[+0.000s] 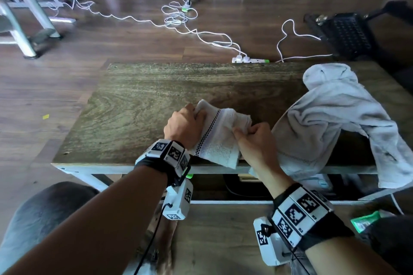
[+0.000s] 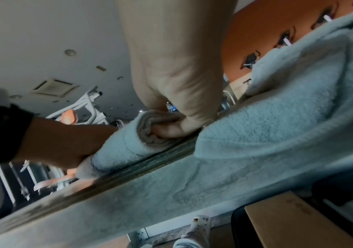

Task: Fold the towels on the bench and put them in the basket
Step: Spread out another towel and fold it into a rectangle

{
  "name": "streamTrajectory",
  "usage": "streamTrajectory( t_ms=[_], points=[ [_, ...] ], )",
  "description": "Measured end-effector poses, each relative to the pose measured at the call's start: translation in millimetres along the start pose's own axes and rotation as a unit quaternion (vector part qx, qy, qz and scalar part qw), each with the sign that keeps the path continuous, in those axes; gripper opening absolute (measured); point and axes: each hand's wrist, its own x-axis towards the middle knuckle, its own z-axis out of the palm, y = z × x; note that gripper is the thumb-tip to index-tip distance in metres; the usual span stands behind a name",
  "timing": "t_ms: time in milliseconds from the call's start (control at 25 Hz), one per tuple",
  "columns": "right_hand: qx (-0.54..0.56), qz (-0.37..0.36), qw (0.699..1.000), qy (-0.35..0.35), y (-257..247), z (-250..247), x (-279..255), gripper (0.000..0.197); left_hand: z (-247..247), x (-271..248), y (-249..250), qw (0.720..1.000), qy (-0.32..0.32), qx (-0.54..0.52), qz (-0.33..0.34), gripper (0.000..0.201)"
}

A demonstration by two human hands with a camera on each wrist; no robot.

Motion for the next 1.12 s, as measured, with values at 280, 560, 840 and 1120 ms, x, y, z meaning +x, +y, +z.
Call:
streamTrajectory(
  t_ms=[280,560,840,1120],
  points=[
    [-0.148,-0.137,0.978,-0.044,-2,-2,-7,0.047,-30,19,1,0.986,0.109,0.097,0.086,0.052],
    [-0.114,-0.088,0.982,-0.12,-13,-16,-15,0.016,-13,-28,0,0.963,-0.09,0.113,0.226,0.06],
    [-0.104,-0.141,0.972,-0.157,-7,-19,-20,0.016,-18,-59,-5,0.969,-0.055,-0.013,0.239,0.051],
    [-0.082,-0.206,0.961,-0.162,-2,-18,-33,0.016,-11,-69,-14,0.961,0.014,-0.126,0.245,0.013]
  ],
)
